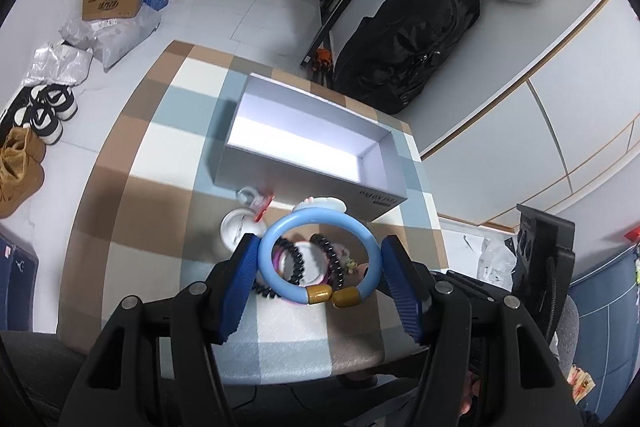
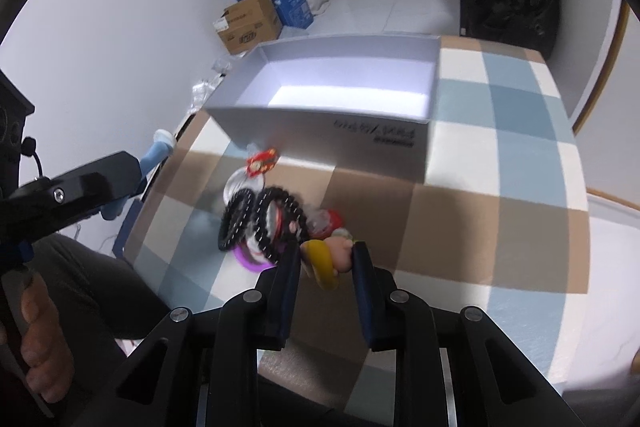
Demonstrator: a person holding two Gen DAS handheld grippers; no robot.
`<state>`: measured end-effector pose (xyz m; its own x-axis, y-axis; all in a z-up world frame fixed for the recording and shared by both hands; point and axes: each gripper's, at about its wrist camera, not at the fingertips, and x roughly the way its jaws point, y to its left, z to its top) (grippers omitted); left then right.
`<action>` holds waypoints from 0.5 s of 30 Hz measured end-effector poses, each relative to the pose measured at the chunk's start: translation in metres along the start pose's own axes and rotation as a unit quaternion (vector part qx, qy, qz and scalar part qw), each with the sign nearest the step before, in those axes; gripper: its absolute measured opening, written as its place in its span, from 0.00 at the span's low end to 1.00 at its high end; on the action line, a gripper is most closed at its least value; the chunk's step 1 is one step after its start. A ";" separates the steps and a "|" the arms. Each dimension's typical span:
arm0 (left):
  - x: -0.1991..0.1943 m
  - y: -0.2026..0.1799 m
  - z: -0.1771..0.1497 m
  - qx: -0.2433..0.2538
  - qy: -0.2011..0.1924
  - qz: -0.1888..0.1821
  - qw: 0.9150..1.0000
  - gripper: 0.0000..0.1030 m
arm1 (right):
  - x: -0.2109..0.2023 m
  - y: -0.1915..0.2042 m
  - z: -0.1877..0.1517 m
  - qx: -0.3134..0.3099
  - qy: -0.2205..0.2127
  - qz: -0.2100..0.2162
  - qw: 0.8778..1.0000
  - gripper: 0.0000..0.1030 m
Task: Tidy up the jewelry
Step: 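Carry both held items into the grey box and open both tools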
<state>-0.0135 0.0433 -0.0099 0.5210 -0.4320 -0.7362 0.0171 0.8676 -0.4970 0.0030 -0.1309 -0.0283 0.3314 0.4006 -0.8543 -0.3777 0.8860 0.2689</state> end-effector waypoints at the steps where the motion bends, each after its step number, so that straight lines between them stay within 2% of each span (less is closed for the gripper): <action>1: 0.001 -0.003 0.002 0.003 -0.001 0.002 1.000 0.56 | -0.002 -0.003 0.002 0.003 -0.002 0.000 1.000 0.24; 6: 0.008 -0.011 0.012 0.008 -0.002 0.010 1.000 0.56 | -0.010 -0.012 0.016 0.021 -0.023 0.005 1.000 0.24; 15: 0.017 -0.020 0.040 0.015 -0.007 0.028 0.999 0.56 | -0.038 -0.014 0.054 0.031 -0.082 0.043 0.995 0.24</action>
<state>0.0297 0.0287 0.0056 0.5339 -0.3786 -0.7560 0.0125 0.8976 -0.4407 0.0425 -0.1461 0.0239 0.4385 0.5040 -0.7442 -0.3579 0.8574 0.3698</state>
